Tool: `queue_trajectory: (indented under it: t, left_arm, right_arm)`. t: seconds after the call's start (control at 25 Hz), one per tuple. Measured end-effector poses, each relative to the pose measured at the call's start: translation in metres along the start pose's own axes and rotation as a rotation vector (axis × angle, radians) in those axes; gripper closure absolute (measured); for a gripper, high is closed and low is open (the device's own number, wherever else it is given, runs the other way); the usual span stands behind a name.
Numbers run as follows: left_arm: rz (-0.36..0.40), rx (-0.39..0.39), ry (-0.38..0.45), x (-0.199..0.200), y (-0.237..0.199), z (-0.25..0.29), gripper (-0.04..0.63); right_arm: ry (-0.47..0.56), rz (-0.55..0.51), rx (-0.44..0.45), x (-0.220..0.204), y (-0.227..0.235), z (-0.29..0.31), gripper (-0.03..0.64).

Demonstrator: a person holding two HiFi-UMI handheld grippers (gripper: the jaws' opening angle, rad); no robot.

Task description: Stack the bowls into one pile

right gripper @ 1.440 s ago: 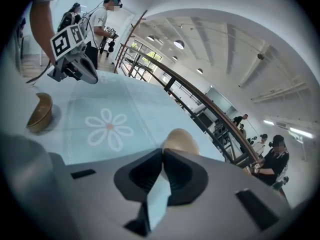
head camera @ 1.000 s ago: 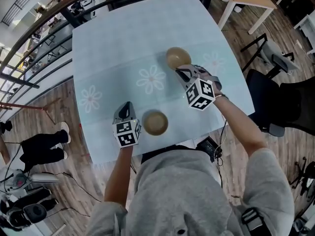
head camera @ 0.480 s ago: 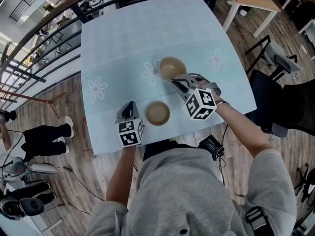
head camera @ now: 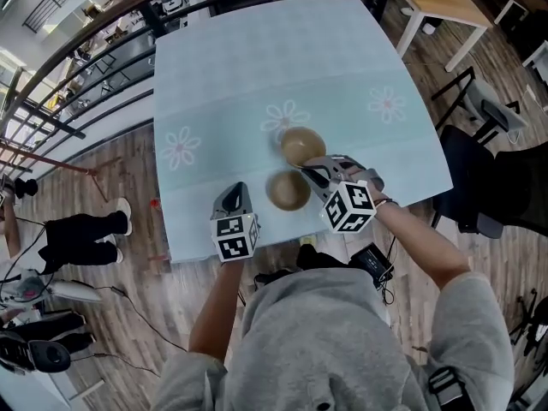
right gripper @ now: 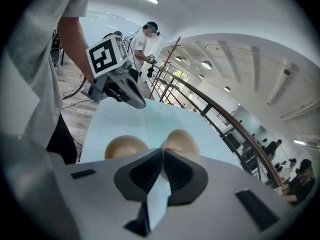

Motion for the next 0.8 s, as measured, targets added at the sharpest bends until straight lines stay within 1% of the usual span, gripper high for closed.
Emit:
queue_trajectory:
  t: [0.24, 0.4, 0.56, 0.8]
  left_arm:
    - [-0.012, -0.008, -0.010, -0.024, -0.016, -0.039, 0.575]
    - [-0.019, 0.001, -0.015, -0.043, -0.018, -0.061, 0.575]
    - [-0.022, 0.003, -0.028, -0.061, -0.021, -0.077, 0.575]
    - [-0.018, 0.000, -0.039, -0.074, -0.016, -0.093, 0.575]
  right_arm:
    - [-0.039, -0.003, 0.030, 0.019, -0.050, 0.011, 0.583]
    - [-0.067, -0.005, 0.042, 0.016, -0.078, 0.021, 0.583]
    - [-0.094, -0.044, 0.043, 0.021, -0.101, 0.031, 0.583]
    - [-0.161, -0.086, 0.080, 0.010, -0.126, 0.042, 0.581]
Point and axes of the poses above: the fingertips, and each gripper's own axes: z forward along the fingers, y to its right, x out of its top, the point moved 10 cm from there along -z, backward along the fingers, and after that the axes turned 1 degree about x, right-handed, at the moved point
